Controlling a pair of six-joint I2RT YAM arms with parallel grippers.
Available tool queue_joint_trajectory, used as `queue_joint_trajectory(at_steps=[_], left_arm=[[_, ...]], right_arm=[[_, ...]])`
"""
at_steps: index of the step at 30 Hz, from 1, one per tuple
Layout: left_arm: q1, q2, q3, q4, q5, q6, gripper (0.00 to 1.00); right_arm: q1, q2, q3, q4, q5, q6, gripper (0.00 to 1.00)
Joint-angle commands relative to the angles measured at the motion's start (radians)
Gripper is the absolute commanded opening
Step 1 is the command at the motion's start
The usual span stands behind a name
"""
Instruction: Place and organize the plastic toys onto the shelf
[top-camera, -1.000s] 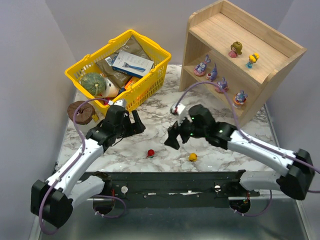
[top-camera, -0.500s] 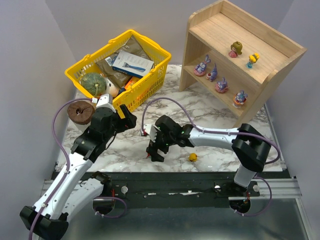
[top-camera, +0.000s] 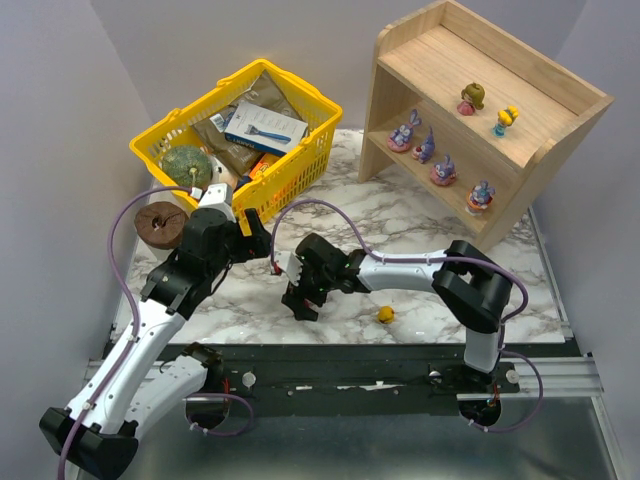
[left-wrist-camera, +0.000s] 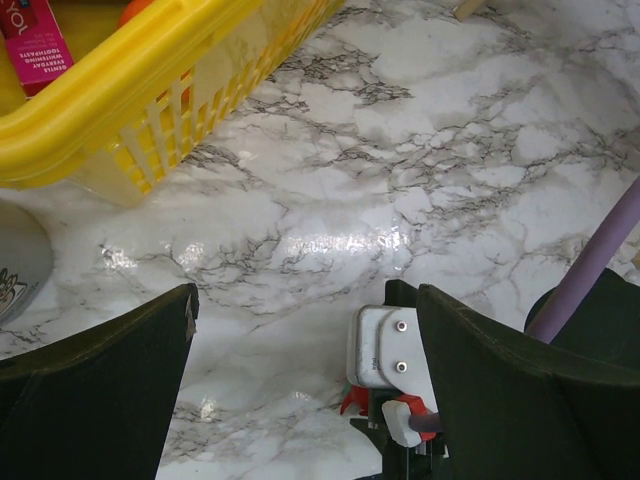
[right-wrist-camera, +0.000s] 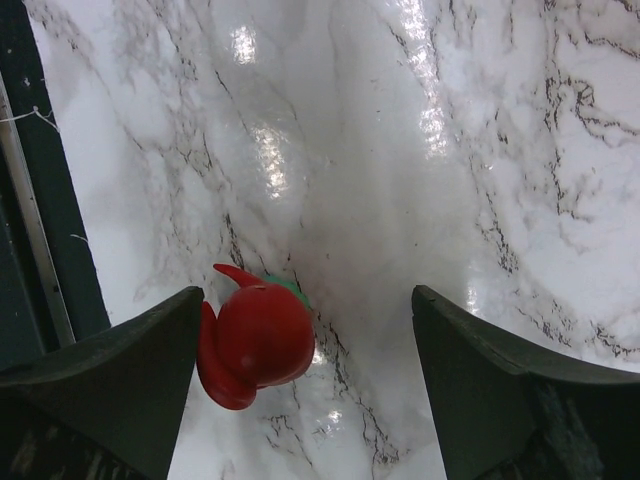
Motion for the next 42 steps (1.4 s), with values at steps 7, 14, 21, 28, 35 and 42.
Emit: queue_joint_trajectory(at_steps=[7,14,21,28,35,42], left_arm=[[-0.002,0.010,0.032,0.003,0.060,0.063,0.99],[-0.002,0.012,0.023,0.006,0.069,0.063,0.99],[-0.002,0.021,0.011,0.025,0.075,0.045,0.99],[-0.002,0.042,-0.003,0.032,0.091,0.023,0.99],[-0.002,0.064,-0.004,0.037,0.105,0.022,0.99],[-0.002,0.076,-0.003,0.049,0.132,0.034,0.99]], right_arm=[[0.022,0.017,0.006,-0.057,0.113,-0.012,0.54],[0.019,0.023,0.032,-0.042,0.361,0.153,0.33],[-0.036,0.045,0.054,-0.125,0.639,0.459,0.24],[-0.174,0.060,0.043,-0.215,0.674,0.626,0.20],[-0.251,0.051,0.029,-0.223,0.708,0.584,0.20],[-0.251,0.048,0.045,-0.232,0.677,0.560,0.40]])
